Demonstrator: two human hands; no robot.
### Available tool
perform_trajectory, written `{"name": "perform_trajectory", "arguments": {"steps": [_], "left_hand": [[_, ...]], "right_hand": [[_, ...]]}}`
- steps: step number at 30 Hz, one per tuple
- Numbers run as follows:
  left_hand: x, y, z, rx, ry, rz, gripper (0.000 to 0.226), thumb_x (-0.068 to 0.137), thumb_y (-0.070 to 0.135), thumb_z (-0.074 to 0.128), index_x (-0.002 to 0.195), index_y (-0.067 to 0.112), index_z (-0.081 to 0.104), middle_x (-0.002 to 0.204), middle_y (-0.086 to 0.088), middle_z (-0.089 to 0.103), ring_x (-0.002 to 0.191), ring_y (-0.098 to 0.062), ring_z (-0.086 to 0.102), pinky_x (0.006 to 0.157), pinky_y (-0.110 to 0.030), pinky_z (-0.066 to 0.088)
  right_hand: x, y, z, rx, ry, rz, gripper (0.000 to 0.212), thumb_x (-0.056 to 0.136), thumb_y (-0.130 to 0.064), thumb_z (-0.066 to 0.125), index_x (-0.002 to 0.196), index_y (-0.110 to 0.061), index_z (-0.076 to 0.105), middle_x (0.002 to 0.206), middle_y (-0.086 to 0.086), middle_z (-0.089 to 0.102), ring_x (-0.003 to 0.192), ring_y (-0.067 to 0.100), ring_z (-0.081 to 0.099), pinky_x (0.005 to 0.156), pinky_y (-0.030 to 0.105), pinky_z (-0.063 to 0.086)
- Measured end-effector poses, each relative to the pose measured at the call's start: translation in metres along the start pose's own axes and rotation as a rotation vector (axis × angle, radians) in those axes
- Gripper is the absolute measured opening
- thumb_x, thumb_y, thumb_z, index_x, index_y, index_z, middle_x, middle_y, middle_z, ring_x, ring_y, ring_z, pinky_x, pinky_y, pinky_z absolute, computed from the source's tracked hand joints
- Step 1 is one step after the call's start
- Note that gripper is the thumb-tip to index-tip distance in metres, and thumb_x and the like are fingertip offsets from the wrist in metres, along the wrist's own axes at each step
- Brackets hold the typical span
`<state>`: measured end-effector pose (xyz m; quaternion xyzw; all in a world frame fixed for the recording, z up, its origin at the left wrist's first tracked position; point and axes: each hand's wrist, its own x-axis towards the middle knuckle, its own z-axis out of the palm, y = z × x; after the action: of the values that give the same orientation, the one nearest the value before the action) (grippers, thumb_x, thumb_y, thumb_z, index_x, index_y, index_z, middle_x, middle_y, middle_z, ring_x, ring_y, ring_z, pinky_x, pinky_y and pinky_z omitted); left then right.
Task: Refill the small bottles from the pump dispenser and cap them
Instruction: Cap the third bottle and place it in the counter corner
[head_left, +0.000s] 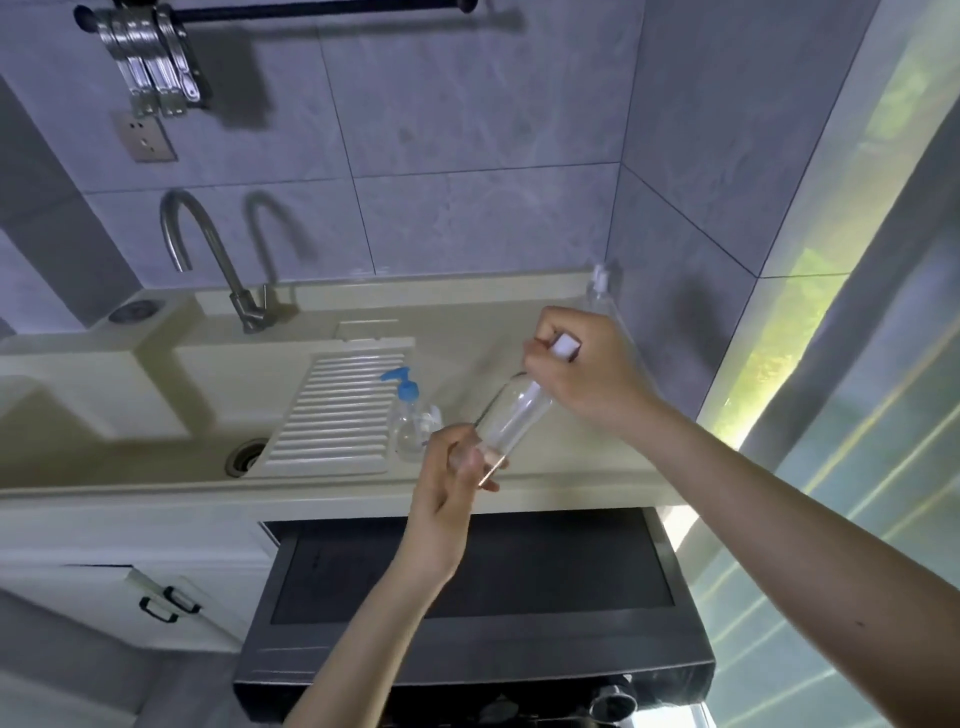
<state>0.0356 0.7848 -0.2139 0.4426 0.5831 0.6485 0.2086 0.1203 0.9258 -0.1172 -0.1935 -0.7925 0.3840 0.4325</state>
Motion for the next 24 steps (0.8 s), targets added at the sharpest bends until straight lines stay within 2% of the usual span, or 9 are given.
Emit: {"name": "perform_trajectory", "arguments": {"steps": [3,6,8,10,13,17,19,22,24], "left_hand": [[0.022,0.022,-0.021,-0.010,-0.297,-0.238,0.043,0.078,0.042,0.071,0.112,0.019,0.057,0.105,0.008,0.069,0.100,-0.016,0.064,0.083,-0.020,0.052],[0.044,0.048,-0.034,-0.152,-0.774,-0.398,0.080,0.061,0.049,0.082,0.125,0.012,0.051,0.114,-0.011,0.066,0.100,-0.031,0.065,0.089,-0.043,0.052],[0.047,0.059,-0.030,-0.170,-0.970,-0.411,0.055,0.067,0.029,0.077,0.113,0.008,0.055,0.092,-0.009,0.069,0.079,-0.027,0.067,0.077,-0.039,0.053],[0.044,0.064,-0.020,-0.242,-1.019,-0.395,0.018,0.073,0.014,0.064,0.082,0.001,0.055,0.056,-0.013,0.054,0.047,-0.019,0.055,0.053,-0.029,0.047],[0.039,0.061,-0.014,-0.300,-0.928,-0.408,0.028,0.076,0.007,0.061,0.059,0.004,0.039,0.046,-0.009,0.030,0.036,-0.014,0.034,0.041,-0.021,0.028],[0.030,0.047,-0.011,-0.133,-0.666,-0.328,0.027,0.080,0.000,0.055,0.057,-0.005,0.040,0.046,-0.010,0.037,0.036,-0.017,0.037,0.040,-0.031,0.028],[0.025,0.034,-0.003,-0.009,-0.473,-0.318,0.031,0.080,0.001,0.055,0.052,0.002,0.044,0.041,-0.009,0.042,0.035,-0.019,0.036,0.041,-0.032,0.027],[0.028,0.007,0.010,0.222,-0.200,-0.195,0.029,0.074,0.006,0.057,0.050,0.006,0.040,0.043,-0.004,0.043,0.039,-0.017,0.037,0.044,-0.030,0.031],[0.036,-0.008,0.016,0.305,-0.128,-0.133,0.026,0.069,0.013,0.056,0.052,0.010,0.036,0.046,0.001,0.037,0.044,-0.013,0.033,0.047,-0.032,0.029]], "right_hand": [[-0.002,-0.004,-0.010,-0.006,-0.130,-0.047,0.035,0.072,-0.004,0.058,0.050,-0.021,0.037,0.047,-0.010,0.035,0.043,0.002,0.034,0.046,0.010,0.025],[-0.007,-0.018,-0.008,0.004,-0.286,-0.139,0.022,0.072,-0.003,0.056,0.052,-0.007,0.047,0.044,-0.012,0.038,0.041,0.001,0.037,0.045,0.006,0.026],[-0.008,-0.029,-0.004,0.018,-0.338,-0.202,0.020,0.072,0.001,0.057,0.054,0.003,0.048,0.043,-0.014,0.037,0.041,-0.001,0.038,0.046,0.004,0.025],[-0.007,-0.038,-0.004,0.035,-0.366,-0.274,0.021,0.070,0.006,0.057,0.053,0.003,0.046,0.042,-0.014,0.033,0.041,-0.002,0.038,0.047,0.002,0.025],[-0.004,-0.041,-0.003,0.035,-0.381,-0.323,0.023,0.069,0.007,0.057,0.052,0.001,0.044,0.048,0.002,0.038,0.042,-0.001,0.035,0.048,0.003,0.025],[-0.010,-0.026,0.008,0.009,-0.339,-0.292,0.024,0.070,0.004,0.058,0.052,-0.001,0.043,0.046,0.004,0.038,0.042,0.003,0.031,0.047,0.006,0.023],[-0.015,-0.010,0.013,-0.008,-0.322,-0.218,0.026,0.071,0.002,0.058,0.051,-0.004,0.042,0.043,0.000,0.034,0.041,0.004,0.030,0.046,0.008,0.022],[-0.020,0.017,0.023,-0.101,-0.230,-0.029,0.040,0.072,0.000,0.058,0.049,-0.023,0.037,0.040,-0.010,0.034,0.041,0.007,0.032,0.046,0.015,0.025],[-0.021,0.027,0.030,-0.192,-0.142,0.064,0.046,0.076,-0.005,0.061,0.050,-0.029,0.031,0.040,-0.009,0.036,0.043,0.009,0.031,0.047,0.022,0.027]]}}
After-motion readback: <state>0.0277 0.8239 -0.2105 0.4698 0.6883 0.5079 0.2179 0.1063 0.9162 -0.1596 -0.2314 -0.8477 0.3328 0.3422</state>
